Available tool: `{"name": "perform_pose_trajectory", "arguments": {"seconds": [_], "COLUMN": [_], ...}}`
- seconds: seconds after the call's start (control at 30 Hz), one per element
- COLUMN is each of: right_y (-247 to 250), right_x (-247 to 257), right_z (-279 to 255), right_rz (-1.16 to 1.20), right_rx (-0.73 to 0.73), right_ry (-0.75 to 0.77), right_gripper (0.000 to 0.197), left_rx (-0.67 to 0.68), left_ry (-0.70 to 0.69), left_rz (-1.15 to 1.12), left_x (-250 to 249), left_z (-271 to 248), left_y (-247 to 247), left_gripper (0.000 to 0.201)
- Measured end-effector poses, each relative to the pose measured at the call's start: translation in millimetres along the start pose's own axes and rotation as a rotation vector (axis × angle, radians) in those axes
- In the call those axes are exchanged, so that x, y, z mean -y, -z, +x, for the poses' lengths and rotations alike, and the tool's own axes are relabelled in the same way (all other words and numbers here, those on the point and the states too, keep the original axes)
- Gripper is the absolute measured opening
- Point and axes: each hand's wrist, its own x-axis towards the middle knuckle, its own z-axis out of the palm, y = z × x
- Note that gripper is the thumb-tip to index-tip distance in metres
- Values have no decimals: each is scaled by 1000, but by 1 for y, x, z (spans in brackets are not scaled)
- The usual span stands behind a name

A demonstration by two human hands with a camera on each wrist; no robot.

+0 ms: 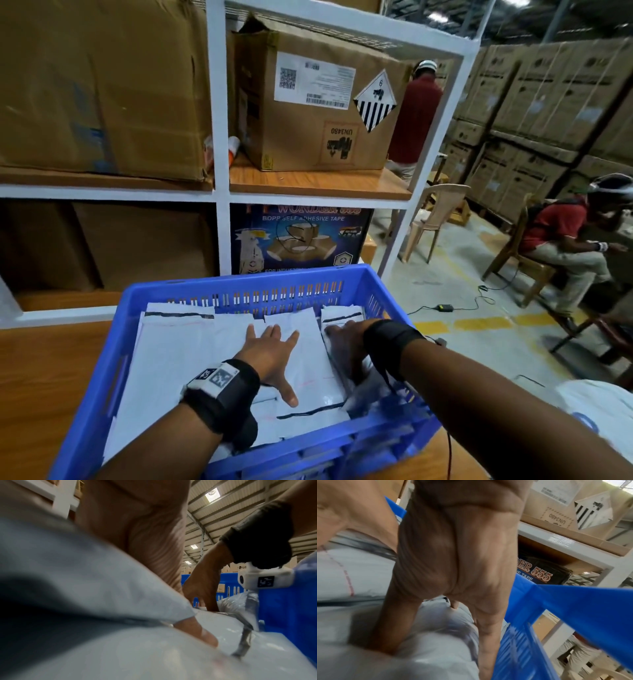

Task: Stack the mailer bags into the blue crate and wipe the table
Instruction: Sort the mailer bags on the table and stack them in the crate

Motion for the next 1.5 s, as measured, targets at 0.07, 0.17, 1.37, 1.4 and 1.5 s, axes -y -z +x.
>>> {"name": "perform_pose_trajectory", "arguments": {"seconds": [0.07,0.17,1.37,1.4,1.5], "right_y": [4,11,-140,-147,-169], "right_x": [-6,-20,329,350,404], "right_z": [6,5,-246,-249,-258], "right_rz": [84,178,1004,1002,957], "right_rx": [27,-9,-873,-844,-775], "right_ry": [27,51,753,768,815], "right_gripper": [111,131,80,80,79], "left_rx": [0,-20,-954,-932,-901], "left_ry": [1,-9,346,380,447], "left_rz": [-2,-19,-582,-602,-705], "left_x": [0,-2,85,88,92], "left_z": [-3,-12,-437,-453,-493], "left_y": [1,9,-215,-238,-301], "left_gripper": [135,130,67,67,64]}}
